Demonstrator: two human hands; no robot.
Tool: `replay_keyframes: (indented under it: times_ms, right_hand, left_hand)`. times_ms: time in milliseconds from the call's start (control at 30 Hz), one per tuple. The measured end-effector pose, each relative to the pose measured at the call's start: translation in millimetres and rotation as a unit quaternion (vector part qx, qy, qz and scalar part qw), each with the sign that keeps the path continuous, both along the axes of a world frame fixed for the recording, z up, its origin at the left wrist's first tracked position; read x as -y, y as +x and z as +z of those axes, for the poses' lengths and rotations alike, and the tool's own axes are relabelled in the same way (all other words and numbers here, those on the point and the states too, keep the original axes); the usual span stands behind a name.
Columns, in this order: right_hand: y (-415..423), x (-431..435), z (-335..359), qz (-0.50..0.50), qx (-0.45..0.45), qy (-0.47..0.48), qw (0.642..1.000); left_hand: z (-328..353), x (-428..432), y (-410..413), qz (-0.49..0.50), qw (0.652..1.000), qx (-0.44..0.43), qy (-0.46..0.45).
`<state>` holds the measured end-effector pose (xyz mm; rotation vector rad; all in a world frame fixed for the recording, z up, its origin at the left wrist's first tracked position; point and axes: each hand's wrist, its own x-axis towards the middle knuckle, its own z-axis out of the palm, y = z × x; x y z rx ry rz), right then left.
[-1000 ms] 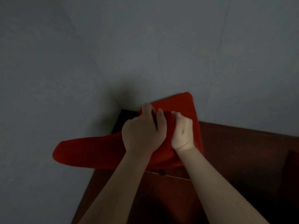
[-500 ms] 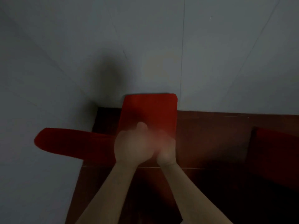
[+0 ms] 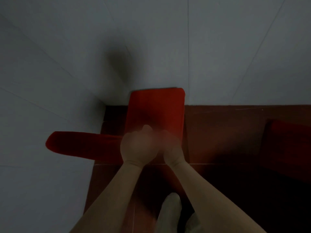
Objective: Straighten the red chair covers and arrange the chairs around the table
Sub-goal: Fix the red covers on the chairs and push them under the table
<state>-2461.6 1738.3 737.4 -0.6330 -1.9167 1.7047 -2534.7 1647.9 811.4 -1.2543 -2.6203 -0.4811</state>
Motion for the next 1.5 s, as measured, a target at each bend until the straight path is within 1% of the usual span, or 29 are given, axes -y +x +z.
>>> replay_keyframes:
  times_ms: [133, 200, 267, 333, 433, 500, 567, 667, 733, 900, 1033, 1200, 1333, 1500]
  right_hand:
    - [16.1, -5.5, 13.6, 0.035, 0.081, 0.019, 0.996]
    - [31.4, -13.1, 22.1, 0.043, 0.141, 0.068, 0.987]
    - [52.3, -26.8, 29.2, 0.045, 0.226, 0.139, 0.963]
    - [75.8, -43.7, 36.0, 0.055, 0.301, 0.194, 0.932]
    - [106.9, -67.7, 54.7, 0.039, 0.358, 0.259, 0.896]
    - [125.5, -80.9, 71.8, 0.012, 0.377, 0.281, 0.882]
    - [142.9, -91.3, 90.5, -0.01, 0.392, 0.3, 0.87]
    - [167.5, -102.4, 120.1, -0.048, 0.414, 0.325, 0.849]
    - [184.6, -107.7, 138.5, -0.073, 0.434, 0.336, 0.833]
    - [230.2, -108.6, 173.8, -0.137, 0.486, 0.334, 0.796]
    - [267.0, -91.2, 187.5, -0.188, 0.516, 0.312, 0.775]
    - [307.9, -75.8, 187.5, -0.226, 0.547, 0.266, 0.761]
    - [336.8, -85.8, 181.3, -0.237, 0.563, 0.229, 0.758]
    - [368.4, -121.3, 171.3, -0.252, 0.565, 0.198, 0.761]
  left_hand:
    - [1.1, 0.6, 0.1, -0.004, 1.0, -0.007, -0.024]
    - [3.9, 1.9, 2.1, -0.01, 0.999, -0.005, -0.04]
    - [9.9, 2.6, 3.8, -0.007, 0.998, 0.009, -0.059]
    - [17.8, 1.9, 0.9, 0.01, 0.992, 0.056, -0.116]
    - [30.5, -8.2, -15.7, 0.008, 0.967, 0.133, -0.219]
    - [41.2, -25.8, -22.6, -0.036, 0.954, 0.159, -0.253]
    - [53.8, -51.0, -21.4, -0.101, 0.944, 0.158, -0.273]
    - [76.9, -91.4, -8.2, -0.188, 0.938, 0.145, -0.252]
    - [92.2, -114.6, 6.7, -0.245, 0.934, 0.121, -0.228]
    - [117.9, -150.3, 47.3, -0.357, 0.909, 0.081, -0.201]
    - [122.1, -169.9, 80.8, -0.43, 0.876, 0.066, -0.208]
    - [112.8, -193.6, 125.8, -0.493, 0.842, 0.054, -0.214]
    - [102.6, -215.8, 157.9, -0.523, 0.817, 0.062, -0.233]
    - [92.1, -261.0, 190.2, -0.536, 0.804, 0.063, -0.25]
